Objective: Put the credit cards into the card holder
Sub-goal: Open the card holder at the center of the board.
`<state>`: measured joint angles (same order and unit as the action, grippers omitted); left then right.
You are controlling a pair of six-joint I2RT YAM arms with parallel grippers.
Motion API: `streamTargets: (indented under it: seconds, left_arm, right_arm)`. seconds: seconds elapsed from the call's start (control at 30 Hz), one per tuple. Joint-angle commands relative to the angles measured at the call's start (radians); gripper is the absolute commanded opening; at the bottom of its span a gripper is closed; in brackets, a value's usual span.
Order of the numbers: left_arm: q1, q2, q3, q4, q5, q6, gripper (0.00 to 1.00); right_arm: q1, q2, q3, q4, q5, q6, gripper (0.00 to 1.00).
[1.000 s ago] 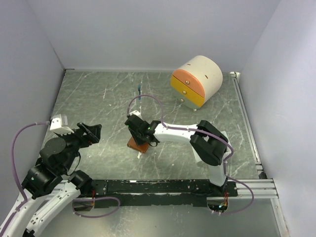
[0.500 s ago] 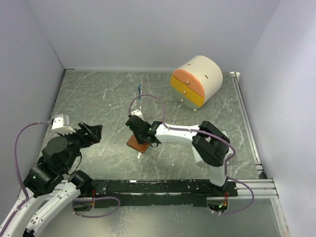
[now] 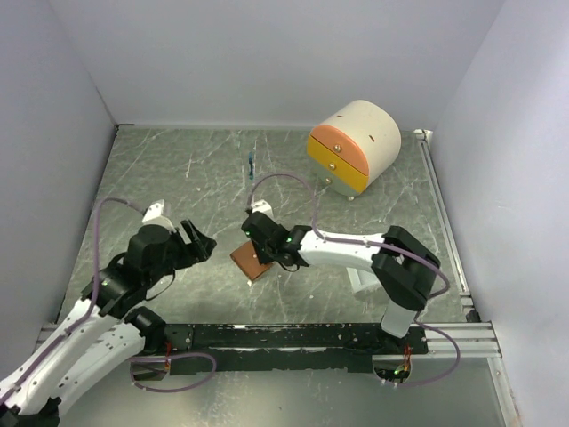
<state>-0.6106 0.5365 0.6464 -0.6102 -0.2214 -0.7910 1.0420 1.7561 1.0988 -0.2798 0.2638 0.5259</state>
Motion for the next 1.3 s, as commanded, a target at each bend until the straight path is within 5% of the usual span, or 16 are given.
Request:
streamTargets:
  seconds: [0.0, 0.53, 1.0, 1.27]
  left_arm:
    - [0.002, 0.050, -0.072, 0.082, 0.148, -0.066, 0.81]
    - [0.002, 0.216, -0.229, 0.365, 0.407, -0.083, 0.80]
    - [0.002, 0.285, -0.154, 0.243, 0.296, -0.043, 0.76]
    - [0.002, 0.291, -0.179, 0.264, 0.307, -0.051, 0.72]
  right_arm:
    - [-0.001, -0.116, -0.074, 0.069, -0.037, 0.057, 0.00]
    - [-0.002, -0.420, -0.294, 0.236, -0.175, 0.215, 0.00]
    - [-0.003, -0.441, -0.312, 0.332, -0.212, 0.270, 0.00]
    - [-0.072, -0.451, -0.316, 0.154, -0.082, 0.237, 0.00]
